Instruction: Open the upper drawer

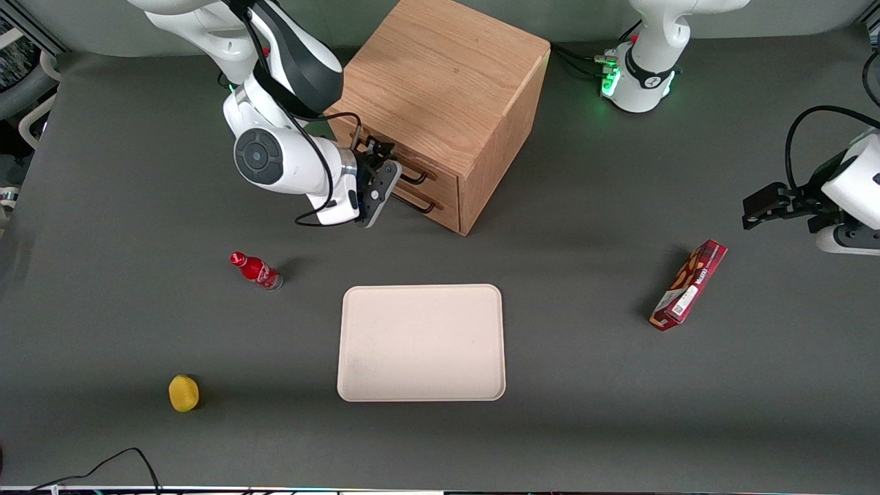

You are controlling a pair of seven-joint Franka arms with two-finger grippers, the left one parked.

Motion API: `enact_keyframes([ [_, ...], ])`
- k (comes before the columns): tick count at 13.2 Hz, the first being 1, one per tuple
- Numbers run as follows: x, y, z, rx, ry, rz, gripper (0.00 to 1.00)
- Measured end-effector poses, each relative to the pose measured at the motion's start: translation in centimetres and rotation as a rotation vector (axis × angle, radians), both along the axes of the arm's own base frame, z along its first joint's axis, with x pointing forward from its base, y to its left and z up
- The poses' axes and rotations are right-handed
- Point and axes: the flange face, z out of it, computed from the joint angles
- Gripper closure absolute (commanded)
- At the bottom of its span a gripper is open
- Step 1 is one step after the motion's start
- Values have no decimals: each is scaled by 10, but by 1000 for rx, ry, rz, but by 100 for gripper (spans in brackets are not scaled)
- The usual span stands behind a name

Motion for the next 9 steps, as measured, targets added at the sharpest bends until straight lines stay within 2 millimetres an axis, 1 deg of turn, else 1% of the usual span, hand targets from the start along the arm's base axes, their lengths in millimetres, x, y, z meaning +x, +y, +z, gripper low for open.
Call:
enact_keyframes([
  [2, -1, -1, -5, -2, -1, -4, 0],
  [9, -1, -2, -12, -3, -16, -14, 0],
])
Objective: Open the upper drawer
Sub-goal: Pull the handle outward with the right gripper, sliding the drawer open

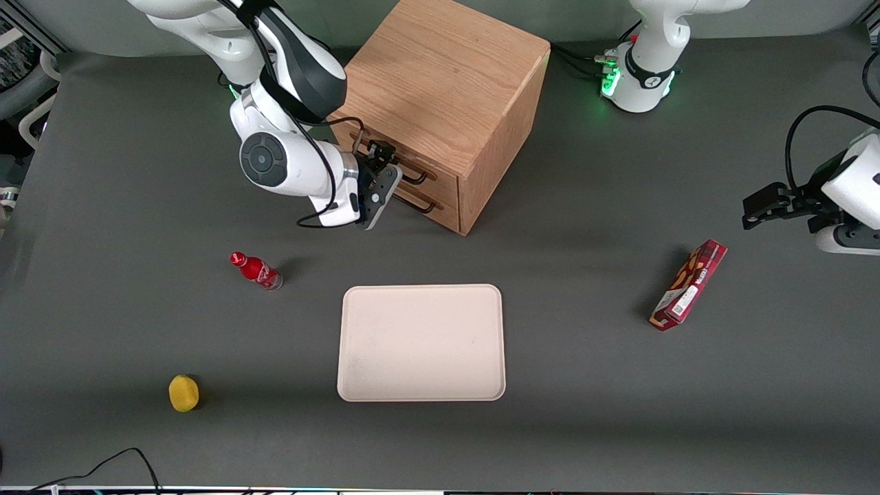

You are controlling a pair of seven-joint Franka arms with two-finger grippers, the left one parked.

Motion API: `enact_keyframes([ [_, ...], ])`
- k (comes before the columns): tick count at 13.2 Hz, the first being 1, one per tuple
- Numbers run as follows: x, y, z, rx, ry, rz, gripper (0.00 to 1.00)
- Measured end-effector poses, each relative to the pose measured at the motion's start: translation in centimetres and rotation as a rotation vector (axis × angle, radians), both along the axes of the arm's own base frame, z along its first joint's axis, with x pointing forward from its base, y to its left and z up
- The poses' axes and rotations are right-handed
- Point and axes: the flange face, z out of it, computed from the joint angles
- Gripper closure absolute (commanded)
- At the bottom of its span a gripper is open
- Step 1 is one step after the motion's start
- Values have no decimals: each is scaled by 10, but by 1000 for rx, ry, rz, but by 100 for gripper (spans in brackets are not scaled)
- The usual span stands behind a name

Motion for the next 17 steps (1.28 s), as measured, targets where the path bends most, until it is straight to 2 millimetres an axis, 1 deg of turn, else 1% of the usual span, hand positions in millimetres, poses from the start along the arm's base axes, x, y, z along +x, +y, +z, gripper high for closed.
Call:
enact_keyframes([
  [7, 19, -19, 1, -22, -35, -21, 0],
  [12, 44, -33, 4, -29, -61, -42, 0],
  [17, 77, -47, 6, -41, -73, -29, 0],
])
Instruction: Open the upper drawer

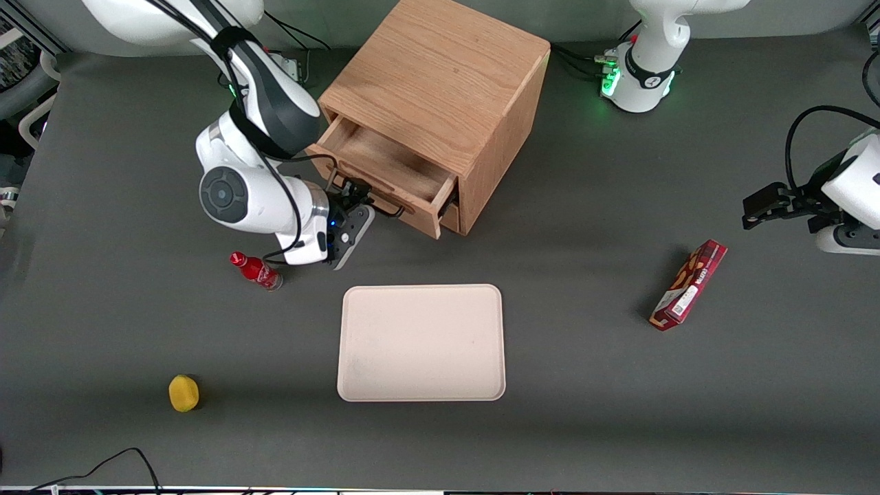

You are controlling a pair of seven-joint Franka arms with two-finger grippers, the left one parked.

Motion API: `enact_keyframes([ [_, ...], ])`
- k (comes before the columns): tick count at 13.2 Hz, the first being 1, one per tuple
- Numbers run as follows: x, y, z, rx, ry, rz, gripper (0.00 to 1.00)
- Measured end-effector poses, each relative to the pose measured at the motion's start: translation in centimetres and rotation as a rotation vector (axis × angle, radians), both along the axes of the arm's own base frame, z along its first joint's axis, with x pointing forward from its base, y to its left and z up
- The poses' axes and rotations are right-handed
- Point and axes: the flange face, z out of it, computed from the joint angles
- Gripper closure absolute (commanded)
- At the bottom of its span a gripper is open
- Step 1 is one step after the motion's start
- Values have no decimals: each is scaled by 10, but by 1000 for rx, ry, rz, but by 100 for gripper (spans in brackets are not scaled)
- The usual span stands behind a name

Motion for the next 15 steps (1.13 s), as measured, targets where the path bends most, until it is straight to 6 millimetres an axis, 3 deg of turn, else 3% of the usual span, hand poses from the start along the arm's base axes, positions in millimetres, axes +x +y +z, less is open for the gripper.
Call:
enact_keyframes([
  [6, 35, -31, 0, 26, -42, 40, 0],
  [15, 78, -54, -10, -2, -94, 84, 0],
])
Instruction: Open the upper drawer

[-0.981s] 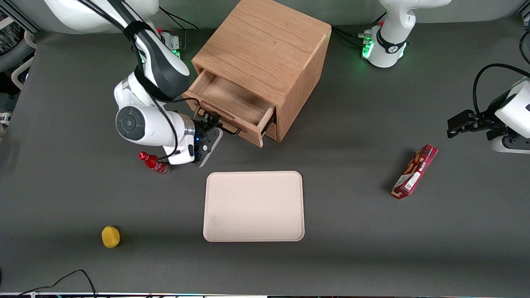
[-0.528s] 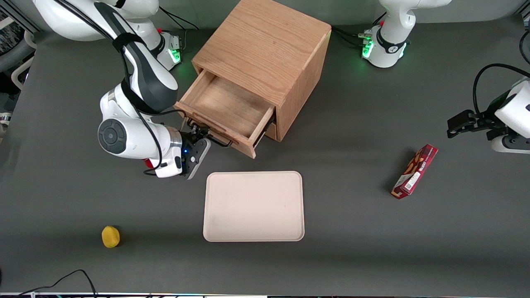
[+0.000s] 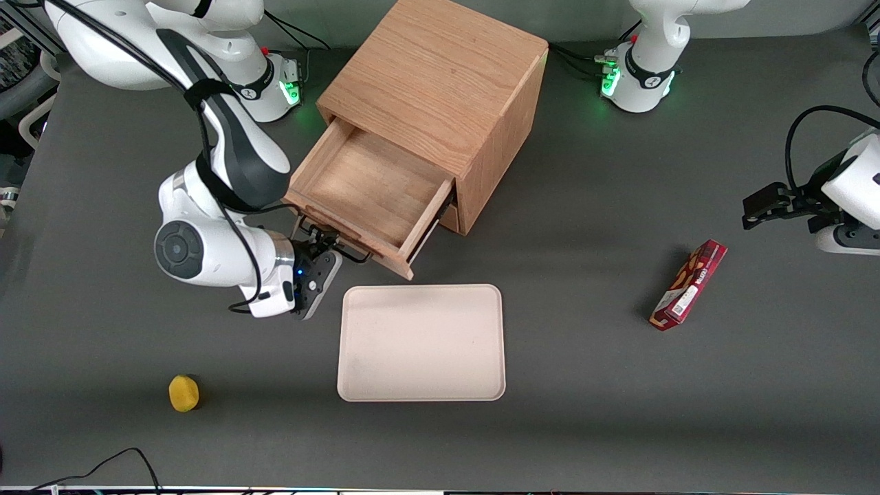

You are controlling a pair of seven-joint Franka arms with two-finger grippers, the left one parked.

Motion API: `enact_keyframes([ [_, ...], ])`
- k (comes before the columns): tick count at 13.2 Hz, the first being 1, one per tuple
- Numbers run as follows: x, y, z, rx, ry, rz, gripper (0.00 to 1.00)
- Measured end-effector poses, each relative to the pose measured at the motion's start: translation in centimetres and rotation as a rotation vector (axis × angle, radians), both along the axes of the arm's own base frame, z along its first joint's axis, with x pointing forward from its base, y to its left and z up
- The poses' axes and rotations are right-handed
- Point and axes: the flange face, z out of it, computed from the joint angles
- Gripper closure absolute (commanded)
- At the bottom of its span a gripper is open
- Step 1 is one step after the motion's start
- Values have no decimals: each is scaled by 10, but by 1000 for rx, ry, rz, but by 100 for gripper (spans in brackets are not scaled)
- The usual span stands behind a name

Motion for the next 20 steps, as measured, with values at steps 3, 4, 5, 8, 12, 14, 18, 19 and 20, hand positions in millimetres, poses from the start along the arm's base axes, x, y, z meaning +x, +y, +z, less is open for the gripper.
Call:
enact_keyframes([
  [3, 17, -21, -2, -2, -3, 12, 0],
  [4, 22, -26, -3, -2, -7, 13, 0],
  [5, 25, -30, -3, -5, -12, 18, 0],
  [8, 28, -30, -4, -9, -7, 33, 0],
  [12, 30, -33, 27, -16, 21, 46, 0],
  [14, 27, -38, 65, -36, 41, 11, 0],
  [18, -8, -37, 172, -132, 32, -292, 0],
  [19, -22, -39, 199, -156, 25, -362, 0],
  [20, -35, -43, 222, -181, 20, -435, 0],
])
